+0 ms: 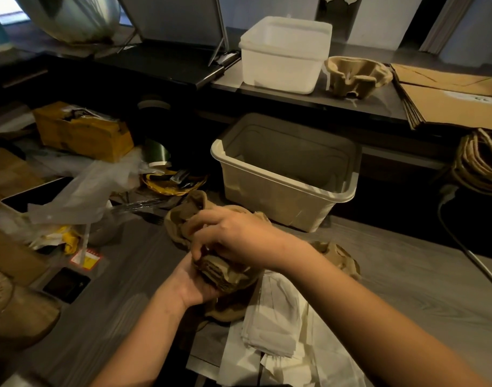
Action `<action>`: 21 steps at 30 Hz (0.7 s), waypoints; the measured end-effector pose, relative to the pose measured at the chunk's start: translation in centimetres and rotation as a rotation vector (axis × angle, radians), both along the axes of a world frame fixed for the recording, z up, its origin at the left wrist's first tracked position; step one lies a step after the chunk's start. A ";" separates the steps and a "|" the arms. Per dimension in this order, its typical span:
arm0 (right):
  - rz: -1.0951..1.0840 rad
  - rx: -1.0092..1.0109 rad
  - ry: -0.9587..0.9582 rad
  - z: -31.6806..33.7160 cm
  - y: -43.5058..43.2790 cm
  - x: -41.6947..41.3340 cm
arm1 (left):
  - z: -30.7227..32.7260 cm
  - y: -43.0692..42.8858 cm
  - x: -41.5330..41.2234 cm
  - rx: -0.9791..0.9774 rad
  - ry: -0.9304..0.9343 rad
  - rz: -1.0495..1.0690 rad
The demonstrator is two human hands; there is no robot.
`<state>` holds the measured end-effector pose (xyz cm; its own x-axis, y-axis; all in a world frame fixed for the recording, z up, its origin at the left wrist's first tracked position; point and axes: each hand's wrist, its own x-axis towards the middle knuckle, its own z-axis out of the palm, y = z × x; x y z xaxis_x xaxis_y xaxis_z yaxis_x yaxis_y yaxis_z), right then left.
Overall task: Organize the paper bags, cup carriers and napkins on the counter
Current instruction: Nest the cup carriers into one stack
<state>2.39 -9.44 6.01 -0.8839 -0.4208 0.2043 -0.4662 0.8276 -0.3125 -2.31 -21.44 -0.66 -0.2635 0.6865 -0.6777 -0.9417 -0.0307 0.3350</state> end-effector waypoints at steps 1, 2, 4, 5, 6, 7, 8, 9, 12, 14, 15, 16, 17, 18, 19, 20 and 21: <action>-0.020 -0.042 0.001 -0.5 0.1 0.2 | 0.2 0.0 0.1 0.018 0.002 -0.013; -0.041 -0.083 0.005 -0.9 0.2 0.5 | 0.2 0.1 0.1 0.027 0.004 -0.027; -0.086 -0.158 0.053 -1.7 0.4 1.0 | -0.1 0.2 0.2 0.033 -0.006 -0.030; -0.122 -0.232 0.083 -2.1 0.7 1.5 | -0.3 0.3 0.1 0.027 -0.009 -0.012; -0.184 -0.345 0.111 -2.5 1.1 2.1 | -0.4 0.4 0.0 0.017 -0.014 0.014; -0.276 -0.480 0.146 -2.8 1.6 2.8 | -0.5 0.5 -0.1 0.009 -0.027 0.036; -0.396 -0.603 0.181 -3.0 2.2 3.6 | -0.7 0.6 -0.3 0.005 -0.046 0.049; -0.539 -0.687 0.205 -3.3 3.0 4.4 | -0.9 0.6 -0.4 0.002 -0.064 0.063; -0.969 -0.711 0.115 -5.1 6.2 6.7 | -1.4 0.6 -0.7 -0.028 -0.079 0.069; -1.164 -0.535 -0.115 -6.7 8.5 8.0 | -1.6 0.8 -0.6 -0.037 -0.079 0.051; -1.230 -0.385 -0.280 -7.3 9.2 8.5 | -1.6 1.0 -0.5 -0.034 -0.076 0.041; -1.253 -0.212 -0.432 -7.9 9.7 8.9 | -1.6 1.2 -0.4 -0.031 -0.070 0.035; -1.251 -0.056 -0.552 -8.3 9.8 9.3 | -1.5 1.4 -0.3 -0.033 -0.058 0.029; -1.247 0.056 -0.614 -8.7 9.8 9.6 | -1.4 1.5 -0.2 -0.034 -0.048 0.024; -1.248 0.121 -0.643 -9.2 9.5 9.8 | -1.3 1.7 -0.2 -0.036 -0.047 0.021; -1.255 0.162 -0.643 -9.8 9.2 9.9 | -1.3 1.8 -0.1 -0.035 -0.052 0.016; -1.261 0.208 -0.623 -10.5 9.0 10.0 | -1.3 1.8 0.0 -0.033 -0.059 0.014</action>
